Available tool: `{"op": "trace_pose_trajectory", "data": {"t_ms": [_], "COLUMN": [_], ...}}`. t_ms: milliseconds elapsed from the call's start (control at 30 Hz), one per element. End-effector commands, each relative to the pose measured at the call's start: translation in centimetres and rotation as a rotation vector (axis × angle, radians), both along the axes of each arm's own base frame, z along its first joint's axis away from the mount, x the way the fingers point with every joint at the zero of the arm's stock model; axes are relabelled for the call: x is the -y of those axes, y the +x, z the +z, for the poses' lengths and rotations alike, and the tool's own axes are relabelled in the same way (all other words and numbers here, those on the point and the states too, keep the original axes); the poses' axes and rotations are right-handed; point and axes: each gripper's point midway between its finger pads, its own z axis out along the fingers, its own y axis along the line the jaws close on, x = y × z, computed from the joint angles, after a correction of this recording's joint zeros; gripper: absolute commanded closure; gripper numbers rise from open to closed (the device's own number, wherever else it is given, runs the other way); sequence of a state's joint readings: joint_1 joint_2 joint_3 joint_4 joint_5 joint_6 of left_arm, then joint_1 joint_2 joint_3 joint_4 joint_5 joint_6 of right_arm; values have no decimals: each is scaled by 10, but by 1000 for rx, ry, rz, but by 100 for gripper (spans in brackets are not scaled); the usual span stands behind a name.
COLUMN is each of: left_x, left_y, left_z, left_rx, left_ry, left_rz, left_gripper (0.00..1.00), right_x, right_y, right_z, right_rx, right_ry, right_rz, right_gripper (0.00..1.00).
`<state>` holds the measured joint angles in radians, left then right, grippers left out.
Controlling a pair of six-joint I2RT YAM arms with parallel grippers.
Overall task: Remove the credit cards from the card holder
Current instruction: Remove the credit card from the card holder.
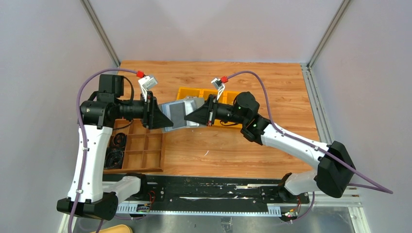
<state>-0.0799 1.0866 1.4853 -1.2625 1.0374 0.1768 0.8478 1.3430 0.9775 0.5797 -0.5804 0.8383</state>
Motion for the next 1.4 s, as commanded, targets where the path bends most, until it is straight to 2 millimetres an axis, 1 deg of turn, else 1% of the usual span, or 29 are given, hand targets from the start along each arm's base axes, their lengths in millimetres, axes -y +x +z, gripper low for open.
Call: {"op": "trace_pose_trajectory", "data": {"t_ms": [0, 133, 200, 267, 367, 433, 533, 700, 833, 900, 967, 1067, 1133, 1267, 1367], "left_x": [2, 3, 3, 3, 4, 5, 6, 7, 8, 9, 10, 12, 12, 9, 11], "left_y": [-9, -10, -11, -12, -15, -16, -17, -20, -23, -25, -27, -30, -31, -22, -28], "left_z": [7, 9, 10, 12, 15, 16, 19, 22, 25, 28, 31, 35, 35, 29, 32], "left_rx": [27, 24, 31, 42, 48, 48, 39, 44, 53, 58, 54, 52, 53, 51, 45], "left_ry": [-28, -36, -39, -40, -47, -55, -68, -80, -89, -99, -114, -131, -134, -95, -124], "left_rz": [-33, -38, -41, -43, -54, -61, -68, -76, -83, -91, -102, -115, -117, -83, -110], "left_gripper": [58, 51, 51, 57, 74, 78, 79, 70, 69, 71, 78, 84, 85, 88, 88], "right_x": [9, 12, 12, 14, 17, 17, 16, 15, 15, 15, 14, 14, 13, 13, 11], "right_y": [-5, -7, -8, -8, -8, -9, -10, -11, -10, -10, -10, -9, -9, -12, -14], "right_z": [16, 19, 18, 17, 16, 16, 15, 16, 13, 11, 10, 11, 11, 18, 14], "right_rx": [46, 64, 67, 68, 66, 68, 67, 73, 75, 72, 70, 71, 73, 87, 79], "right_ry": [43, 43, 39, 38, 39, 41, 36, 35, 24, 19, 16, 18, 16, 34, 27], "right_rz": [9, 11, 14, 11, 9, 14, 22, 31, 35, 33, 34, 37, 41, 59, 66], "right_gripper": [100, 100, 100, 100, 100, 100, 100, 100, 100, 100, 100, 100, 100, 100, 100]}}
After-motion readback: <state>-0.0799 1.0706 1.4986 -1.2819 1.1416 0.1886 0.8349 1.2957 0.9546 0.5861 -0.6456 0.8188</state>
